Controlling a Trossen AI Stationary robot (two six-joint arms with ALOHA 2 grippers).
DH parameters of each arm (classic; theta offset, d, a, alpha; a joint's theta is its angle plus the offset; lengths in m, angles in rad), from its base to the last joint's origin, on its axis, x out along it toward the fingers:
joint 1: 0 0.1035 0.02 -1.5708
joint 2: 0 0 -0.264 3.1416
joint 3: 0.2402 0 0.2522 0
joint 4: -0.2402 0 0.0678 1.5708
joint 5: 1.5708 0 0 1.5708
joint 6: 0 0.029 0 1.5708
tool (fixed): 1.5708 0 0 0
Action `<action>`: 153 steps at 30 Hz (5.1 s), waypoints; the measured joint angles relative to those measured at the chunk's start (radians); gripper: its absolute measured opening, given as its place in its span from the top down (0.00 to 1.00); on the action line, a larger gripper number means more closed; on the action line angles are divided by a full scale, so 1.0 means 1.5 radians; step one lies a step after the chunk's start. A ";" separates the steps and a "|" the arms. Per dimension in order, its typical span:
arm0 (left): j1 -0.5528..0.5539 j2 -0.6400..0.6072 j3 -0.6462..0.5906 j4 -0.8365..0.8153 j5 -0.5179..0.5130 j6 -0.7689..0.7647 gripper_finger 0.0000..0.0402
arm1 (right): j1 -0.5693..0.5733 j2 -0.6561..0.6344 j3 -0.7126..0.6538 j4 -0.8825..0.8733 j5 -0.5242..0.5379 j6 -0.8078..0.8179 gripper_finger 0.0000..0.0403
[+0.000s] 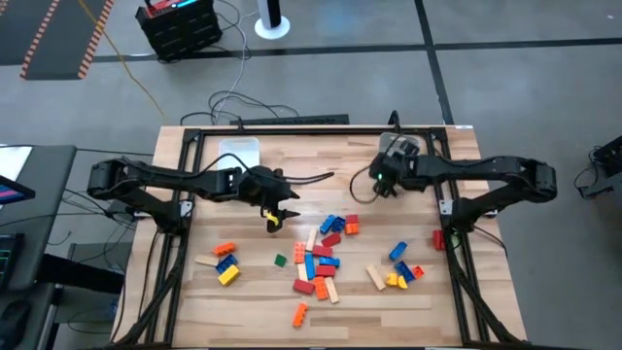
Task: Sort blocks by size
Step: Put the small red block into the gray bin, then put the large blue game piece into the white bin
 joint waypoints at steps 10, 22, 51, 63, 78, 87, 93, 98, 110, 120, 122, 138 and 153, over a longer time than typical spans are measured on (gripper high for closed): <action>-0.064 -0.006 -0.044 0.001 -0.089 -0.030 0.38 | -0.166 0.000 -0.008 -0.001 -0.130 0.001 0.60; -0.110 -0.062 -0.070 -0.018 -0.149 -0.078 0.38 | -0.168 -0.005 -0.008 -0.003 -0.160 -0.029 0.43; -0.191 -0.103 -0.070 -0.087 -0.234 -0.129 0.38 | 0.512 0.001 -0.007 0.000 -0.199 0.404 0.44; -0.185 -0.103 -0.069 -0.085 -0.234 -0.122 0.38 | 0.566 0.068 0.006 -0.164 -0.345 0.369 0.42; -0.173 -0.103 -0.069 -0.092 -0.233 -0.092 0.38 | 0.548 0.141 0.031 -0.205 -0.367 0.179 0.41; -0.173 -0.103 -0.069 -0.096 -0.233 -0.089 0.38 | 0.532 0.209 0.031 -0.194 -0.367 0.106 0.41; -0.173 -0.103 -0.069 -0.108 -0.233 -0.087 0.38 | 0.526 0.243 0.031 -0.181 -0.367 0.075 0.45; -0.173 -0.103 -0.069 -0.121 -0.233 -0.091 0.38 | 0.519 0.250 0.032 -0.177 -0.370 0.073 0.56; -0.173 -0.103 -0.069 -0.117 -0.233 -0.092 0.38 | 0.455 0.134 0.044 -0.171 -0.300 0.090 0.71; -0.174 -0.047 -0.069 0.055 -0.236 -0.029 0.38 | 0.401 0.009 0.045 0.166 -0.177 0.022 0.70; -0.174 -0.029 -0.069 0.093 -0.236 -0.019 0.38 | 0.394 0.007 0.045 0.246 -0.176 -0.015 0.71; -0.174 0.049 -0.067 0.359 -0.223 0.037 0.38 | 0.373 0.103 0.045 0.738 -0.176 -0.221 0.69; -0.174 0.049 -0.065 0.450 -0.219 0.071 0.44 | 0.341 0.178 0.045 0.943 -0.265 -0.239 0.68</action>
